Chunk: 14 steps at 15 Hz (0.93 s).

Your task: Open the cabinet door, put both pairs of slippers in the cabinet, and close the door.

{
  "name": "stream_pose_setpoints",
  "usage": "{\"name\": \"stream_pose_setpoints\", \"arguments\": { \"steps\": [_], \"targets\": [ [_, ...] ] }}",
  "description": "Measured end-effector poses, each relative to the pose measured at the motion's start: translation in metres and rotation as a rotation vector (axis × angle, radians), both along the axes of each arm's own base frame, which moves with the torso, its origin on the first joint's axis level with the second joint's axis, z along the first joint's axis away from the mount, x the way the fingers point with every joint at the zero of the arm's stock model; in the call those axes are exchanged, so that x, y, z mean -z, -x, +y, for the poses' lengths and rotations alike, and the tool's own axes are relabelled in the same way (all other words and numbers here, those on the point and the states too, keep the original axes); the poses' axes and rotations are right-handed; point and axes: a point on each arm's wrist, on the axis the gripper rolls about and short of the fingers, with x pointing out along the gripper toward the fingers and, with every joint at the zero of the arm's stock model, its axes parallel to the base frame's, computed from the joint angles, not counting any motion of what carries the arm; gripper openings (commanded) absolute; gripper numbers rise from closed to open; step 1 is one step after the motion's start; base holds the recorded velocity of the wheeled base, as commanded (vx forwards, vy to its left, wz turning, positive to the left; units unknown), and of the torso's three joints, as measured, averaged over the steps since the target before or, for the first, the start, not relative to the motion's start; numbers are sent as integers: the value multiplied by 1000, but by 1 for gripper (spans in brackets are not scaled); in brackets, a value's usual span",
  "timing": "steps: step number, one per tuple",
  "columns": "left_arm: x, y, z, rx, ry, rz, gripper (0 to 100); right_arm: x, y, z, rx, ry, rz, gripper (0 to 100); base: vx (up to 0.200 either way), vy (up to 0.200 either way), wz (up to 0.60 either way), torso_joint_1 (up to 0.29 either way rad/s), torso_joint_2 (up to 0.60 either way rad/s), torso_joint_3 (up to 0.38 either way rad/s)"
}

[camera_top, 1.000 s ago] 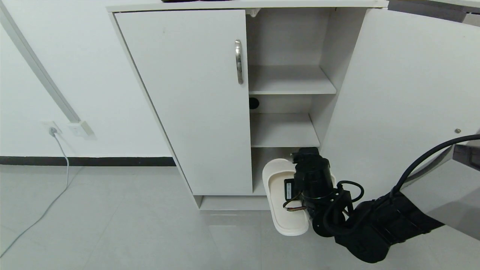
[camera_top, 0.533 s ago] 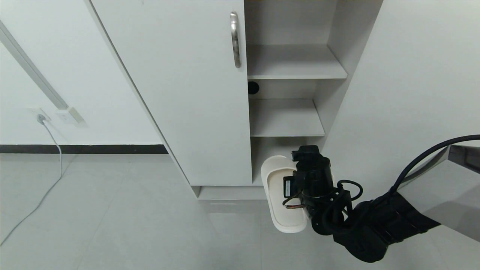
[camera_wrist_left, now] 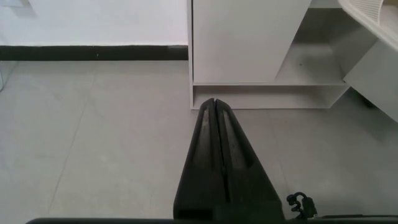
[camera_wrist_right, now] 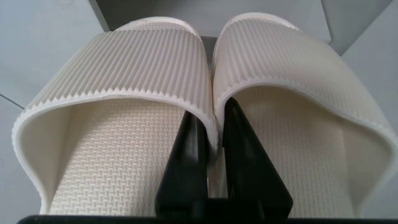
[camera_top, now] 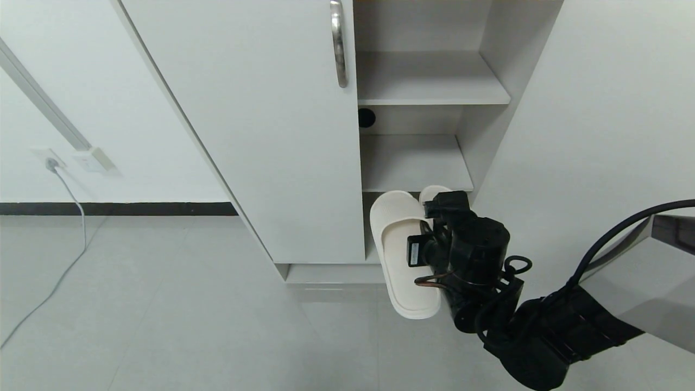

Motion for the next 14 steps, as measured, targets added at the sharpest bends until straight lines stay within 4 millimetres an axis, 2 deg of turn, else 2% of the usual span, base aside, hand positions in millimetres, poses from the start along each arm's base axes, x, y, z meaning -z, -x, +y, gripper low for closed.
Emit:
{"name": "stream_pose_setpoints", "arguments": {
  "steps": [4, 7, 14],
  "targets": [
    [0, 0, 0, 0, 0, 0, 0, 1, 4, 0, -18, 7, -19, 0, 0, 0, 0, 0, 0, 0],
    [0, 0, 0, -4, 0, 0, 0, 2, 4, 0, -19, 11, -15, 0, 0, -200, 0, -1, 2, 2],
    [0, 0, 0, -4, 2, 0, 0, 11, 1, 5, -22, 23, -2, 0, 0, 0, 0, 0, 0, 0]
  ]
}}
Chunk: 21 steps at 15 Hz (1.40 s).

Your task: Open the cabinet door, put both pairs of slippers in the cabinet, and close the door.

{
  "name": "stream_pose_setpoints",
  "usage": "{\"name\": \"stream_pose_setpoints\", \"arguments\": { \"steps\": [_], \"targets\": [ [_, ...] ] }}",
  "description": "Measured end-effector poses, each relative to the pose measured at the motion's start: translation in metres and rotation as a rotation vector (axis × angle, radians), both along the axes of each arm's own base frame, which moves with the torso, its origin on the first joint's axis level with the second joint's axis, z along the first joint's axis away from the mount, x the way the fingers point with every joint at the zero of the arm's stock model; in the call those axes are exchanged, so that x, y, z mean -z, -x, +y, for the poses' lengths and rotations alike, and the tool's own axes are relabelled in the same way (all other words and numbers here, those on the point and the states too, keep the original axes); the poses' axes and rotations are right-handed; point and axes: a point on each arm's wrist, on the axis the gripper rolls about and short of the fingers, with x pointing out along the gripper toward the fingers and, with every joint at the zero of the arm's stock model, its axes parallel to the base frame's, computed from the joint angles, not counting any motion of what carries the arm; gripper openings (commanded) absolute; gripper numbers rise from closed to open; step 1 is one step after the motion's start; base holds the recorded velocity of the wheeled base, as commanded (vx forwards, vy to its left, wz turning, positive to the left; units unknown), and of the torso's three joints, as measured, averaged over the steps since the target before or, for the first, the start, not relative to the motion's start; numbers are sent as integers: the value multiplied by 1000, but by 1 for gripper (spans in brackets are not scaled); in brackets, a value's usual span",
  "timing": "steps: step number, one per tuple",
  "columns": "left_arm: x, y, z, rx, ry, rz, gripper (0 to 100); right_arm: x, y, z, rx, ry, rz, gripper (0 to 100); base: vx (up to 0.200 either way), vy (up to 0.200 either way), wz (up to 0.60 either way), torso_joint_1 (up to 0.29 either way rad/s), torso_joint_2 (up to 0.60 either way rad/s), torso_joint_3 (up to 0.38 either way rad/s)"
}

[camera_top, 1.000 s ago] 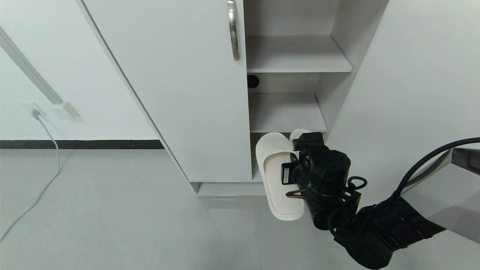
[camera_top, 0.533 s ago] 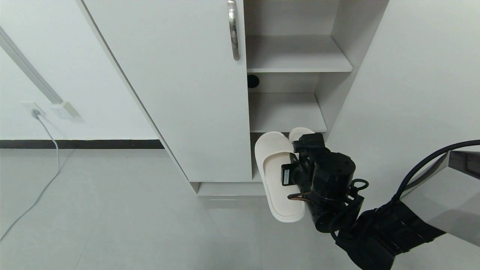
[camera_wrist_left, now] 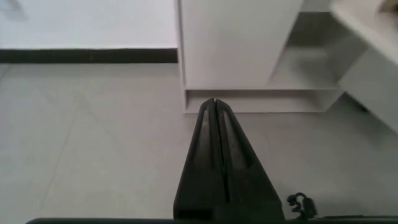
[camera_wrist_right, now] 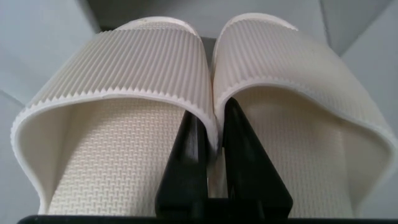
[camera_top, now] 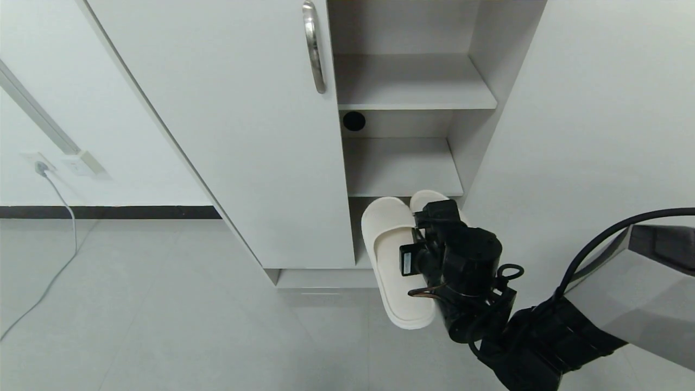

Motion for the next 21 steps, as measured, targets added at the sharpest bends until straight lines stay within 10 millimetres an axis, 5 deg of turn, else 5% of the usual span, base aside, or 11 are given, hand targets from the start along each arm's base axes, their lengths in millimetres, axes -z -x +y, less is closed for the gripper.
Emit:
{"name": "stream_pose_setpoints", "arguments": {
  "steps": [13, 21],
  "targets": [
    [0, 0, 0, 4, -6, 1, 0, 4, -33, 19, 67, 18, 26, 0, 0, 0, 0, 0, 0, 0],
    [0, 0, 0, 6, -6, 0, 0, 4, -37, 18, 74, 16, 22, 0, 200, 0, 0, 1, 1, 5]
  ]
}}
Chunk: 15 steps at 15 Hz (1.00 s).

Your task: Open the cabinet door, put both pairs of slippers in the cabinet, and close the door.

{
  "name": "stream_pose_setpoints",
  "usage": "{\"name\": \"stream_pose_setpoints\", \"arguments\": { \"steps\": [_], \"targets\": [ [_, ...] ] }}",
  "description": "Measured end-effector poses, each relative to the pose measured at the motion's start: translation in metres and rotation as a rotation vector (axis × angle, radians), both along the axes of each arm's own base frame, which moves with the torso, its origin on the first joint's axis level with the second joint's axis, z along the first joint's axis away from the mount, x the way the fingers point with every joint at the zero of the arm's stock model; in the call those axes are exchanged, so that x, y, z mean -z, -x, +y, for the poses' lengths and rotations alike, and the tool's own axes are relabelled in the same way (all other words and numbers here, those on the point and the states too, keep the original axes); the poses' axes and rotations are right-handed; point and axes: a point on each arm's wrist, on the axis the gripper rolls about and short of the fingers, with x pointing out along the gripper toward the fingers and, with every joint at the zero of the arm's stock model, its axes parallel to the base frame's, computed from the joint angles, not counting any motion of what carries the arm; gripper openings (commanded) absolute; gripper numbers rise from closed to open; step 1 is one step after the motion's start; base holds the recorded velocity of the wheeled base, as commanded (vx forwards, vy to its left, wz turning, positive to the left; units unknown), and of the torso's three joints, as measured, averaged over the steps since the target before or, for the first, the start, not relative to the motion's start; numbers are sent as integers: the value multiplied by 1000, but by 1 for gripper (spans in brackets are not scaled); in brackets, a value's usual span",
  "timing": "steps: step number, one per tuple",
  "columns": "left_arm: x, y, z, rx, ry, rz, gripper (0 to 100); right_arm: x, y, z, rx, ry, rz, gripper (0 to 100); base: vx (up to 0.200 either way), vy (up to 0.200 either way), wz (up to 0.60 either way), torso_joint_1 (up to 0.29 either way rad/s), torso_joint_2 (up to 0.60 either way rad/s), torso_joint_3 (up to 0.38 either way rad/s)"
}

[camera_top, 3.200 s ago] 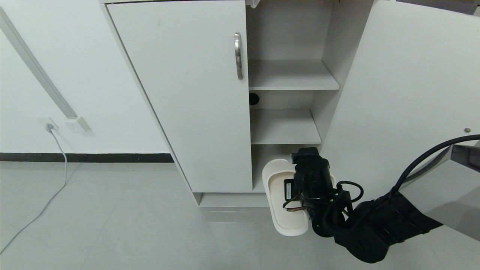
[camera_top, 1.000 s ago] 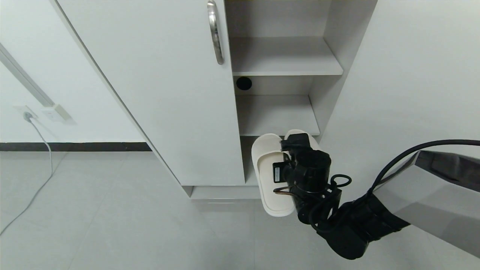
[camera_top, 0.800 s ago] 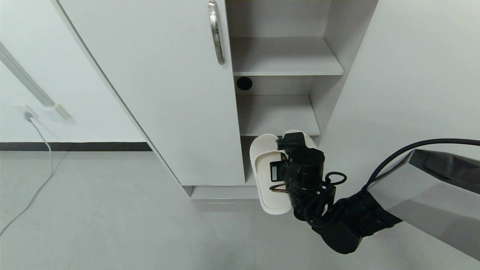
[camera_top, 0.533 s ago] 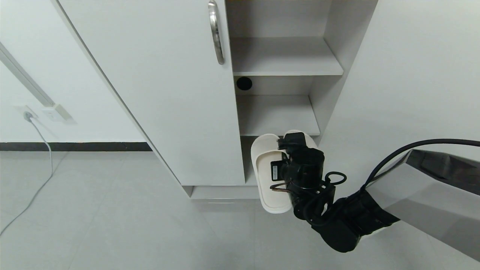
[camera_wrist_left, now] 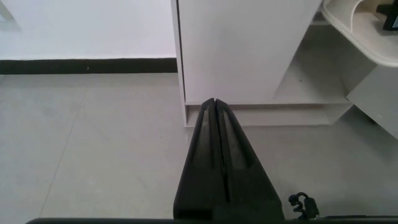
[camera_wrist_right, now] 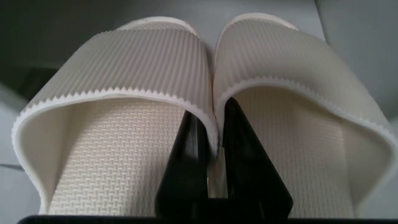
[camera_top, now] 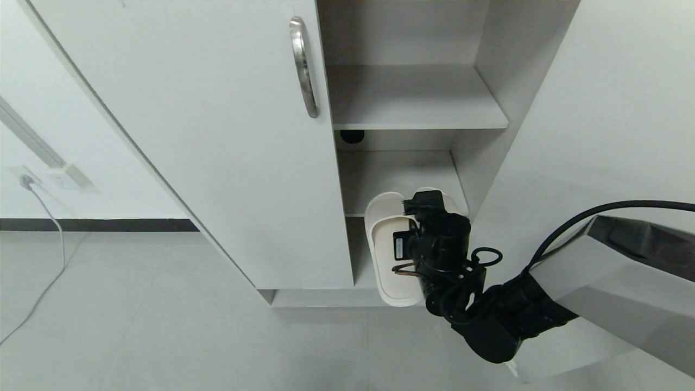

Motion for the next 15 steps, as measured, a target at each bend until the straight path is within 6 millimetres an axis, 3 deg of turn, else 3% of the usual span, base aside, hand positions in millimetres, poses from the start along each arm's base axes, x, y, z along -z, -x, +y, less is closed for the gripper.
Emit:
{"name": "stream_pose_setpoints", "arguments": {
  "steps": [2, 5, 15],
  "targets": [
    [0, 0, 0, 0, 0, 0, 0, 1, -1, 0, 1, -4, -3, 0, 200, 0, 0, 2, 0, 5],
    [0, 0, 0, -1, 2, 0, 0, 0, -6, 1, 2, -13, -12, 0, 0, 0, 0, 0, 0, 0],
    [0, 0, 0, -3, 5, 0, 0, -6, -62, 3, 46, -41, -44, 0, 0, 0, 0, 0, 0, 0]
  ]
}}
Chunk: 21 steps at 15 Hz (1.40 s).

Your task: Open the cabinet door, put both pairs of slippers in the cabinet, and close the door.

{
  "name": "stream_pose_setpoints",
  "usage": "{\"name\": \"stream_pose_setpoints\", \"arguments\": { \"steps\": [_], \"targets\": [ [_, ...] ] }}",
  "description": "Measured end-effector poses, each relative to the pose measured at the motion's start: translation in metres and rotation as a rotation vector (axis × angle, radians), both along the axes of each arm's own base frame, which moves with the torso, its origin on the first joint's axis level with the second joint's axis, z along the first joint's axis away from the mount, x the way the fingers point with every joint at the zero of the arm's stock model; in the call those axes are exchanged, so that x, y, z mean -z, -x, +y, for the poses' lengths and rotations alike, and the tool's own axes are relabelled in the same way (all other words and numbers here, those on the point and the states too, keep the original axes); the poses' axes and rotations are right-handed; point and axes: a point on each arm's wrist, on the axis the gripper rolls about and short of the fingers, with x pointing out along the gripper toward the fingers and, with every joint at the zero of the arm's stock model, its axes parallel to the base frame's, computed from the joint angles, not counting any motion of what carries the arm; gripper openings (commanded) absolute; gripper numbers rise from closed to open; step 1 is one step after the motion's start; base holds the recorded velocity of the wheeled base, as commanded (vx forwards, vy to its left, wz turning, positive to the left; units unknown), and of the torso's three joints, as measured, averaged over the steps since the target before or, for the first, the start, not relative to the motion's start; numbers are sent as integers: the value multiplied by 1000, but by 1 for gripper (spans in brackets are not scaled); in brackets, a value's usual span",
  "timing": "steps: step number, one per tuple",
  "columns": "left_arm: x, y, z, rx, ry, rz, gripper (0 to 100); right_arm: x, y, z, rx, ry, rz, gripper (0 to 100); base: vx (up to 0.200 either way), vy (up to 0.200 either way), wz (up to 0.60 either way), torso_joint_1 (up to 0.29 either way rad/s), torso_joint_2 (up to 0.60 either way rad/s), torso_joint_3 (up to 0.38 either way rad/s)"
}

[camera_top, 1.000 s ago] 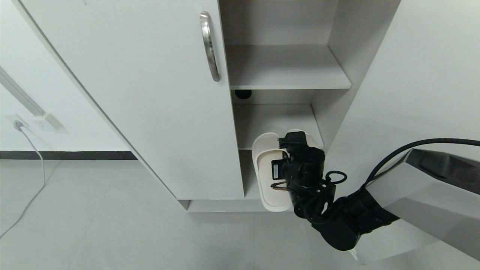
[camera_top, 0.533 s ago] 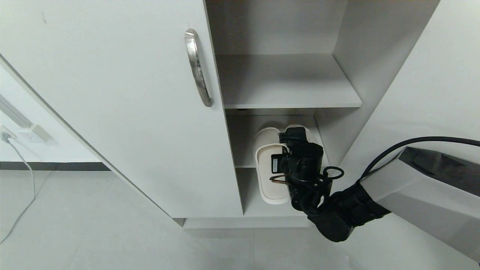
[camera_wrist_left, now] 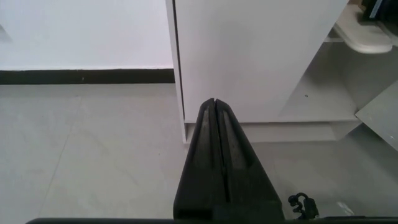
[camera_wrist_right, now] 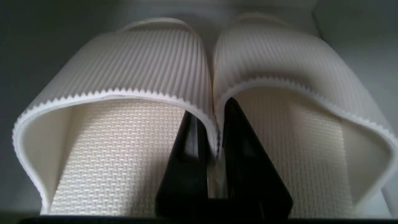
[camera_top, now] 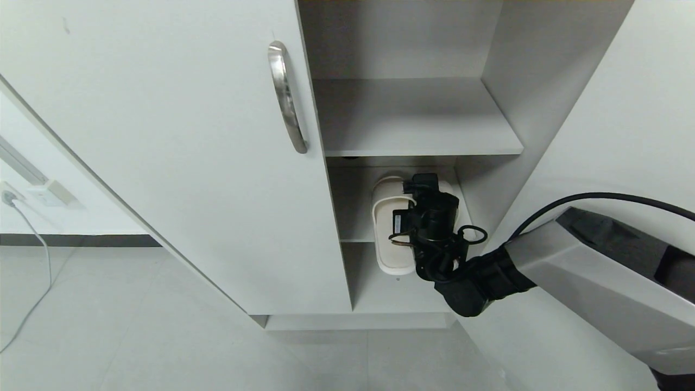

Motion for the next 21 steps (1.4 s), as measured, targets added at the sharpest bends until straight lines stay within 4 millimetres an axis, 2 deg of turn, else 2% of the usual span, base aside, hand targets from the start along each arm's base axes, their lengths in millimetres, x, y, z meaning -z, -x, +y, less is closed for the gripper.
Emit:
{"name": "stream_pose_setpoints", "arguments": {
  "steps": [2, 4, 11, 14, 21],
  "targets": [
    [0, 0, 0, -1, 0, 0, 0, -3, -7, 0, 4, -6, -8, 0, 0, 0, 0, 0, 0, 0],
    [0, 0, 0, 0, 0, 0, 0, -4, -10, -2, 13, -9, -12, 0, 200, 0, 0, 0, 2, 2],
    [0, 0, 0, 1, -1, 0, 0, -2, -13, -3, 18, -8, -11, 0, 0, 0, 0, 0, 0, 0],
    [0, 0, 0, 1, 0, 0, 0, -7, -19, -3, 24, -21, -28, 0, 0, 0, 0, 0, 0, 0],
    [0, 0, 0, 1, 0, 0, 0, -2, -33, 0, -36, -10, -25, 0, 0, 0, 0, 0, 0, 0]
  ]
}}
